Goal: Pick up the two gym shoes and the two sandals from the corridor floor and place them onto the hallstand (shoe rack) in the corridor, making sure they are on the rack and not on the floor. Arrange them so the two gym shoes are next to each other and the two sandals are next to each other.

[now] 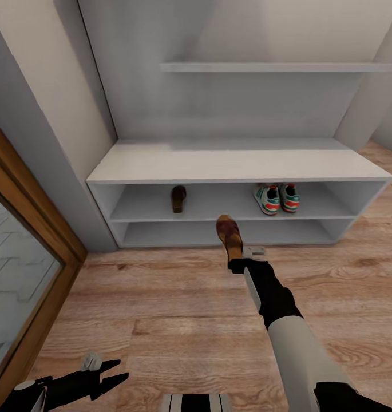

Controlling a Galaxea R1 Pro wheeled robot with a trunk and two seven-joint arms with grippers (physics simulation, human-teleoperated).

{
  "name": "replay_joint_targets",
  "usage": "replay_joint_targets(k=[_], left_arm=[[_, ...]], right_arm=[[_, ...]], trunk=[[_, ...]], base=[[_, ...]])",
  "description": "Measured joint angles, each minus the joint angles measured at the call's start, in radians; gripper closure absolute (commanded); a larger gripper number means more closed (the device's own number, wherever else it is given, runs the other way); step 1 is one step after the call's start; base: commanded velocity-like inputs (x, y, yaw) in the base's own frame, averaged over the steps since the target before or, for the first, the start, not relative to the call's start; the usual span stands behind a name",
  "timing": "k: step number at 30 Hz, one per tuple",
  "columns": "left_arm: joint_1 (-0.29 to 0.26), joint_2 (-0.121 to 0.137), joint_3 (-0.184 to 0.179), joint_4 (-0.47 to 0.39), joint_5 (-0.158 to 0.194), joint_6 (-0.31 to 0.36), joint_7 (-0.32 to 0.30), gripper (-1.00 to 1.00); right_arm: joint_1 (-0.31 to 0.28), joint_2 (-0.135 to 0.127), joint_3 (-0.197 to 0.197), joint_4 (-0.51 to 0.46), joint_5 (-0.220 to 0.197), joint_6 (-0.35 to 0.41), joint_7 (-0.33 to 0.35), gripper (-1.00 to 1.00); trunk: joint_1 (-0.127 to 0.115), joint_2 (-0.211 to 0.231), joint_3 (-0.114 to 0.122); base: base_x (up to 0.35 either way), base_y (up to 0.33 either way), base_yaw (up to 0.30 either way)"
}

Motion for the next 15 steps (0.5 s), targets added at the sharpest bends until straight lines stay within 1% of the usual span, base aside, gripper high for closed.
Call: replay_joint_targets(k=[5,9,11,15], left_arm=[[-0.001,0.000,0.000,0.000,0.000,0.000,0.000,-1.00],[-0.001,0.000,0.000,0.000,0.000,0.000,0.000,-1.00],[-0.001,0.000,0.000,0.000,0.000,0.000,0.001,-1.00],[-0.001,0.000,0.000,0.000,0.000,0.001,0.001,-1.00]], right_arm=[[0.000,0.000,0.000,-0.002,0.000,0.001,0.001,1.00],[0.000,0.000,0.001,-0.002,0.000,0.001,0.001,1.00],[0.000,0.000,0.000,-0.002,0.000,0.001,0.001,1.00],[0.000,0.000,0.000,-0.002,0.000,0.001,0.001,1.00]], trunk=[[0.000,0.000,0.000],[0.000,0.000,-0.002],[0.000,0.000,-0.003],[0.000,0.000,-0.007]], base=[[0.317,0.000,0.009],[0.290,0.000,0.114],[0.125,0.000,0.171],[0.047,0.000,0.186]])
